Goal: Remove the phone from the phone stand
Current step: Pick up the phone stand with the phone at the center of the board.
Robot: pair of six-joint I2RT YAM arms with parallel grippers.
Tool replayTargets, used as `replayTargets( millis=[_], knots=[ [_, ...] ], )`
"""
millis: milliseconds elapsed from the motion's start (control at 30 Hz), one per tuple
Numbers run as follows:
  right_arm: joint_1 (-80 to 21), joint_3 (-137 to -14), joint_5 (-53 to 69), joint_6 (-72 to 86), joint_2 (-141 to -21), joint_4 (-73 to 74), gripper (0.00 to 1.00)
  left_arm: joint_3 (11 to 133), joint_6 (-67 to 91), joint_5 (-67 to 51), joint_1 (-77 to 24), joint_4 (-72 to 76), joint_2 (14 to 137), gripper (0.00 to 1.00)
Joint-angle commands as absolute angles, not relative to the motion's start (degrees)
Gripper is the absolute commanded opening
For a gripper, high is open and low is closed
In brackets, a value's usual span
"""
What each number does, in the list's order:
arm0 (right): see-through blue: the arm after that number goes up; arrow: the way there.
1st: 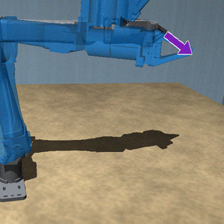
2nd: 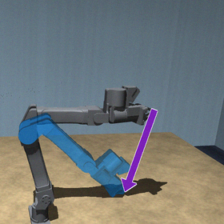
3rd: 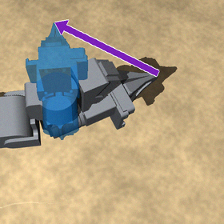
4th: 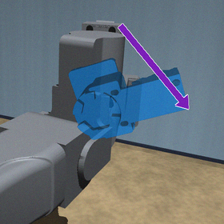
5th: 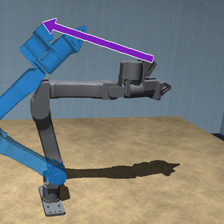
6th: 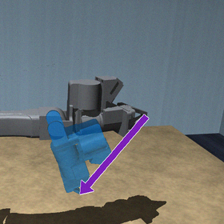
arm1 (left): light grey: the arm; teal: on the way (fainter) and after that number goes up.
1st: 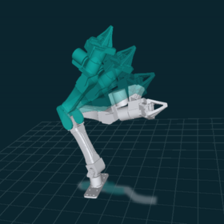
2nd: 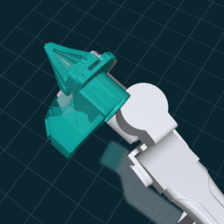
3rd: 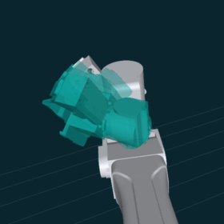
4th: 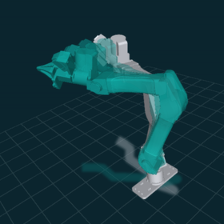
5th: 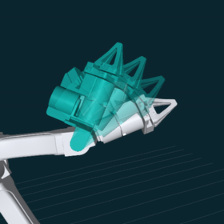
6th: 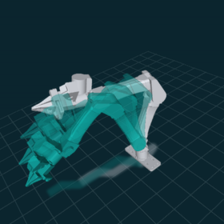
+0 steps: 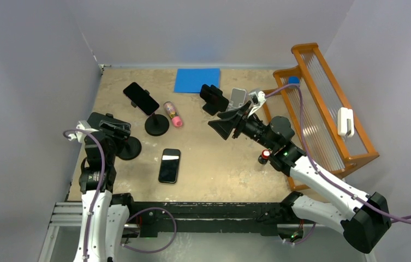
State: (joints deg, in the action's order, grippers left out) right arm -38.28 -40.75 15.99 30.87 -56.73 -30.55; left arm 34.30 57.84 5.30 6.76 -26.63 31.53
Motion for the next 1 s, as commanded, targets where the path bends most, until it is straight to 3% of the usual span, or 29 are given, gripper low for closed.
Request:
replayTargets(
  millis=[0,633,967],
  knots=[
    [-39.1,-42.1,15.1,29.4,-57.1,-32.0,0.67,31.4,60.7,3.8,7.3,-17.7,28.9,0.65],
    [-39.9,-42.3,14.0,28.4,-57.1,-31.3,0.67,24.7,65.7,5.9,7.3,-9.7,25.8,0.44],
    [-39.9,-42.2,13.9,28.3,-57.4,-31.3,0.67,23.5,66.3,5.6,7.3,-9.5,25.1,0.23]
  ],
)
